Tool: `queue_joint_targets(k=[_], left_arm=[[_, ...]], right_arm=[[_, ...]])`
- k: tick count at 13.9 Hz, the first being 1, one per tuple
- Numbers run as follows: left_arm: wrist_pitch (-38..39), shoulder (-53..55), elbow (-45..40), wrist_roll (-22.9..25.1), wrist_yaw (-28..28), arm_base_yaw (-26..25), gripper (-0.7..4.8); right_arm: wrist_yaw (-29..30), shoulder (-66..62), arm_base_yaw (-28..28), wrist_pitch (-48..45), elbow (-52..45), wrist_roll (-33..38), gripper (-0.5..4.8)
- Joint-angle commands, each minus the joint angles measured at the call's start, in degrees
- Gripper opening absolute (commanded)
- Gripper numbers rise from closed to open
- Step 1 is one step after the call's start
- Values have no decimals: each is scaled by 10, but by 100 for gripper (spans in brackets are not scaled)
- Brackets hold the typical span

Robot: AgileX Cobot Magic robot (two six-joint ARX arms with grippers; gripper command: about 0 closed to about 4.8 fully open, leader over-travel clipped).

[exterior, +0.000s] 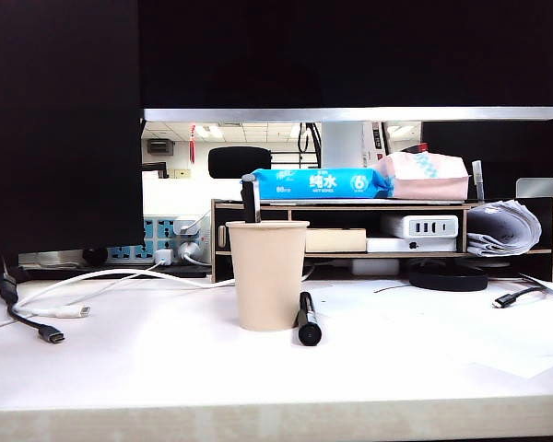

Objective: Pick up the marker and insert it into the paper cup.

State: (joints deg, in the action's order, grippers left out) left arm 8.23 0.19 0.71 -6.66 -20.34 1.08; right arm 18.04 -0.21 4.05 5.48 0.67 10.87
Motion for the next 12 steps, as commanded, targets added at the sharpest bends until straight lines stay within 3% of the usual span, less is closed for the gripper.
queue_joint_targets(k=[1,4,8,11,12], left_arm=[[0,0,-2,-39,-72,0,-5],[-1,0,-2,-50,-109,1,-5],[-1,0,-2,-61,-120,51,-5],[-1,0,-2,-63,-120,100,-5],[-1,0,-2,-62,-118,135,-5]], right_arm=[[54,0,2,-13,-3,126,-6],[80,0,9,-12,-3,196,-6],[68,0,79,-12,-2,258,-6],[27,-20,124,-12,1,286,-6],[-13,-59,147,-12,12,282,-6]])
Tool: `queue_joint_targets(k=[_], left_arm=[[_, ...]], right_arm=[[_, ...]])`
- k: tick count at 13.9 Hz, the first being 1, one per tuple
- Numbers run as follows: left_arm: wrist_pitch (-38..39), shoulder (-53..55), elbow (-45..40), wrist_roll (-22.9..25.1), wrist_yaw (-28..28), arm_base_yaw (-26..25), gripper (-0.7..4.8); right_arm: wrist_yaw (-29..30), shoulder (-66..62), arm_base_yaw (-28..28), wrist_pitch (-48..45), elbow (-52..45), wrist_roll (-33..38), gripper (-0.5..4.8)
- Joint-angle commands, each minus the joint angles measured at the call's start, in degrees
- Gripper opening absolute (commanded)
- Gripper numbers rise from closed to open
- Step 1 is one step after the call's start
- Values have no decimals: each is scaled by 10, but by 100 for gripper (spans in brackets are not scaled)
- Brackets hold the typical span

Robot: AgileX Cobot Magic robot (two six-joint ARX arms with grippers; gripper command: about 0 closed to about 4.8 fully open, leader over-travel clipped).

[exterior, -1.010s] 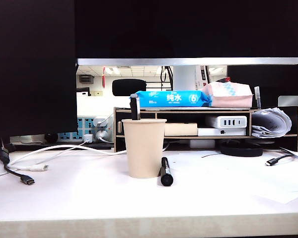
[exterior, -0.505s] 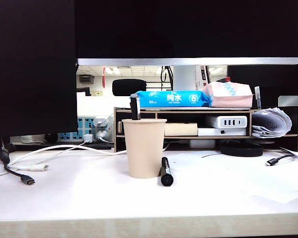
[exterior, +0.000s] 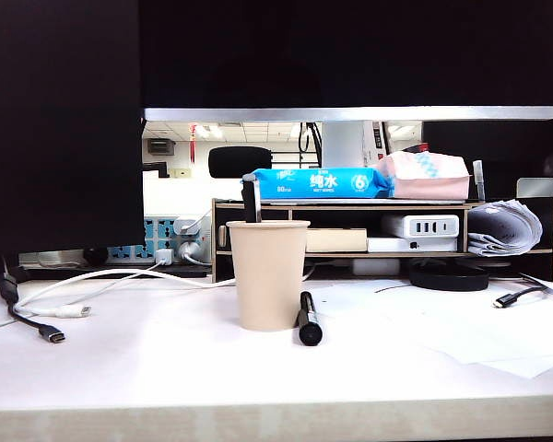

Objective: Pick up the marker and insert it into the paper cup.

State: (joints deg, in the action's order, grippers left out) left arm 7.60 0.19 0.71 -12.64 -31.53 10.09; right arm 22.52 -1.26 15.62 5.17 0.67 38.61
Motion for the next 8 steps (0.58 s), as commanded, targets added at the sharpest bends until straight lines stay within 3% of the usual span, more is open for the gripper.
queue_joint_targets(k=[1,3,5,8], left_arm=[[5,0,-2,-3,-6,66,-5],[5,0,-2,-2,4,105,-5],[7,0,-2,-2,52,125,-5],[7,0,-2,2,60,129,-5]], right_arm=[[-85,-76,43,-10,21,3,-6],[-123,-187,65,-14,70,-23,-6],[-105,-330,74,-25,140,-56,-6],[-58,-553,76,-23,273,-89,-6]])
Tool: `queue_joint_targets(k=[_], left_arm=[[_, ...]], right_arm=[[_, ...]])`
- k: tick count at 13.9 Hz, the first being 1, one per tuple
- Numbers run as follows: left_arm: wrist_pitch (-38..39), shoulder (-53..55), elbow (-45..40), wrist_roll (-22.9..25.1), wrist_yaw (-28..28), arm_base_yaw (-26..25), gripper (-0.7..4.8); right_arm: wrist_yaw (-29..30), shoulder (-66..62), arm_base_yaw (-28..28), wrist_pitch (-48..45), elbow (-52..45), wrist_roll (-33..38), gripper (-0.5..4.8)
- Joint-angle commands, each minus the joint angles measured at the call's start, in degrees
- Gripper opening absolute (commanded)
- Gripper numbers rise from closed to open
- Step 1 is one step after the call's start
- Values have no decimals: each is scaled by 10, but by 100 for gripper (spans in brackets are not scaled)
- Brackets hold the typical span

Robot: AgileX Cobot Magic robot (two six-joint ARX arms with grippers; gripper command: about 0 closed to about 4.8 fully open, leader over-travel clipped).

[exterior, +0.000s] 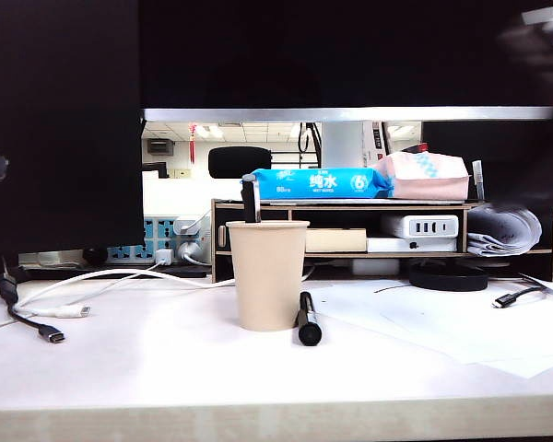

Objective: Pick up the marker and insert it into the paper cup.

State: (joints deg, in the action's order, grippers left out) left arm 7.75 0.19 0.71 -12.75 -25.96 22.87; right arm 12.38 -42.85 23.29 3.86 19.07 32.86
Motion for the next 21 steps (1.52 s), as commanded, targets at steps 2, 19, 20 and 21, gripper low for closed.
queue_joint_targets(k=[2,19,20,21], left_arm=[[5,0,-2,3,6,0,-5],[4,0,-2,1,2,0,-5],[4,0,-2,1,2,0,-5],[4,0,-2,1,2,0,-5]], right_arm=[[128,-304,-1,23,223,-35,-6],[105,-733,-10,374,721,-89,122],[105,-733,-10,375,721,-89,122],[107,-736,-10,379,721,-90,122]])
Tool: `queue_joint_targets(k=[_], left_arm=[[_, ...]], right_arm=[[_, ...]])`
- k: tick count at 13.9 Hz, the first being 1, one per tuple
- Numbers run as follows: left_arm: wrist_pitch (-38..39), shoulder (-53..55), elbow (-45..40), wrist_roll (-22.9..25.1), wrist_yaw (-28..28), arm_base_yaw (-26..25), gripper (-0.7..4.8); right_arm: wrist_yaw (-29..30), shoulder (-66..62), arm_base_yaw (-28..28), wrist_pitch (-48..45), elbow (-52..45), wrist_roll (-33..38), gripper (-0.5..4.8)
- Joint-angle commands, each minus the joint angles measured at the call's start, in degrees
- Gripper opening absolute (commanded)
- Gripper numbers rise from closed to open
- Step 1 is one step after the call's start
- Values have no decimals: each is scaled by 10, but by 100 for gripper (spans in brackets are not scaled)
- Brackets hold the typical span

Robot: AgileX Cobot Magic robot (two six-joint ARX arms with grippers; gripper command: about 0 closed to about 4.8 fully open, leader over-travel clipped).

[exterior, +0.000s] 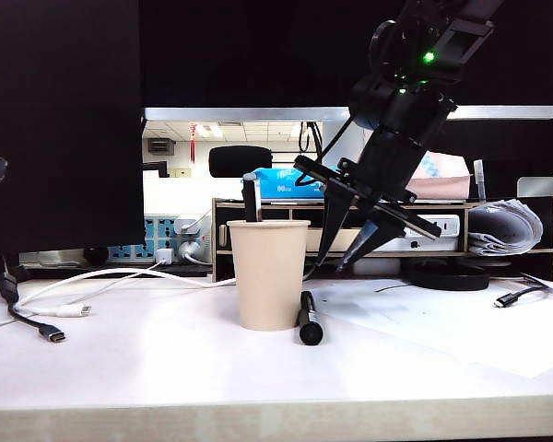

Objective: Pick up the marker and insert it into the paper cup.

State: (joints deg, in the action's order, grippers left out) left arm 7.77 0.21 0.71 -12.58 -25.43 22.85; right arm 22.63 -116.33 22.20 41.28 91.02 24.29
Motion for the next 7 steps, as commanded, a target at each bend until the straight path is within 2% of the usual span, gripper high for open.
queue_joint_targets(k=[1,7], left_arm=[[4,0,-2,-1,-3,0,-5],[4,0,-2,-1,-3,0,-5]], right_arm=[[15,-4,1,7,2,-4,122],[29,-21,12,6,6,-4,121]])
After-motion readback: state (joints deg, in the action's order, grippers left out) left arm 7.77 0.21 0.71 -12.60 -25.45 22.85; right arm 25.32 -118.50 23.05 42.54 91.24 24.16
